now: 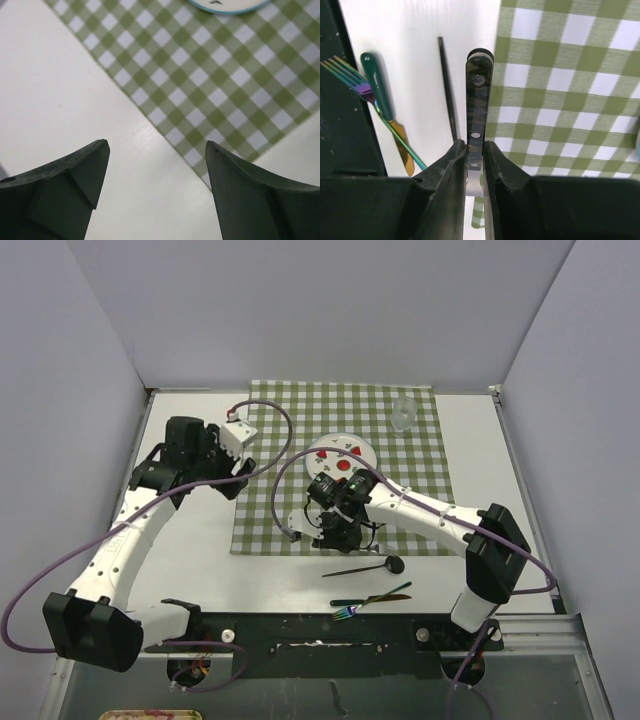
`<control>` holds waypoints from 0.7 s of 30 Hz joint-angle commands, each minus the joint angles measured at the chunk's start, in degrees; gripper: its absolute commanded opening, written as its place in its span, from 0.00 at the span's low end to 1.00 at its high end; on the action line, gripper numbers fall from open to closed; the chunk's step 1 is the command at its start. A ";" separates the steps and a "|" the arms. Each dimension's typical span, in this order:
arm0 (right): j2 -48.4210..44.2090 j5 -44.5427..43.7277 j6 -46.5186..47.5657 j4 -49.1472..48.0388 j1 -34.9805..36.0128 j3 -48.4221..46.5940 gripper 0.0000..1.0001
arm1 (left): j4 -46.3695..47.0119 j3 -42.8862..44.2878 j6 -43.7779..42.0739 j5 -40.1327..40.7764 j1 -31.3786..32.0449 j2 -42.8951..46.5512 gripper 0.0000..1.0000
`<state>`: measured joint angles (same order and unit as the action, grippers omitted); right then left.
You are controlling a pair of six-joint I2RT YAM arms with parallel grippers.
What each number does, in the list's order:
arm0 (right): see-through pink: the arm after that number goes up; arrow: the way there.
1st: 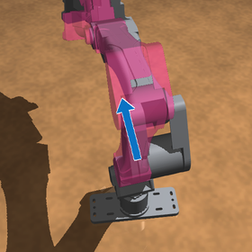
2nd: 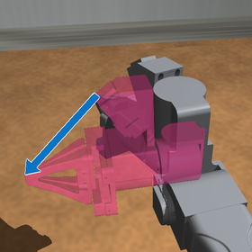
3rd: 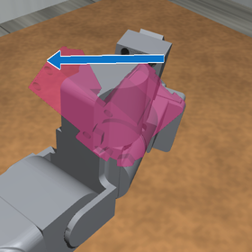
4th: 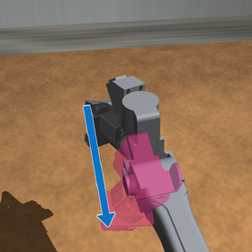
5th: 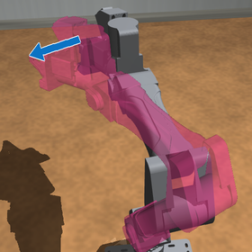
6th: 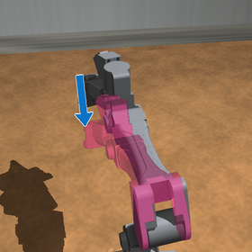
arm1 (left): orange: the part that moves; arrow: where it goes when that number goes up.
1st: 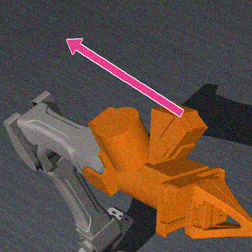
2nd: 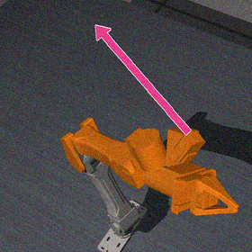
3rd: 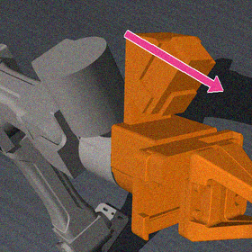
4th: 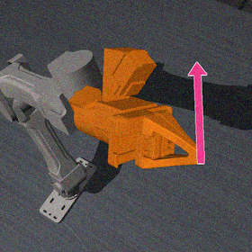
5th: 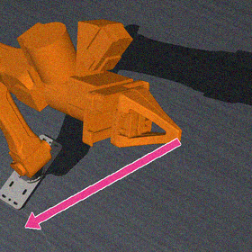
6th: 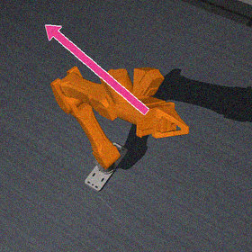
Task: Set the dinner table for one person
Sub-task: Pick up the fork at the center of the board.
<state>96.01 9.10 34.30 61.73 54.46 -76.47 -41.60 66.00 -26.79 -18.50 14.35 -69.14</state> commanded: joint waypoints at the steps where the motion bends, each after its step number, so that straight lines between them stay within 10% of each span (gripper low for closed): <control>1: -1.89 -1.33 0.95 -4.54 -1.96 -2.97 0.00 | 14.18 1.95 6.03 16.14 -2.72 1.04 0.78; 21: 8.11 6.41 -11.35 -27.48 -11.17 -16.92 0.00 | 26.33 -2.37 16.29 20.29 -13.56 -2.40 0.77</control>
<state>100.33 10.74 28.64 42.22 44.75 -88.27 -20.45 64.86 -12.25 2.61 1.04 -72.25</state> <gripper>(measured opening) 0.158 0.775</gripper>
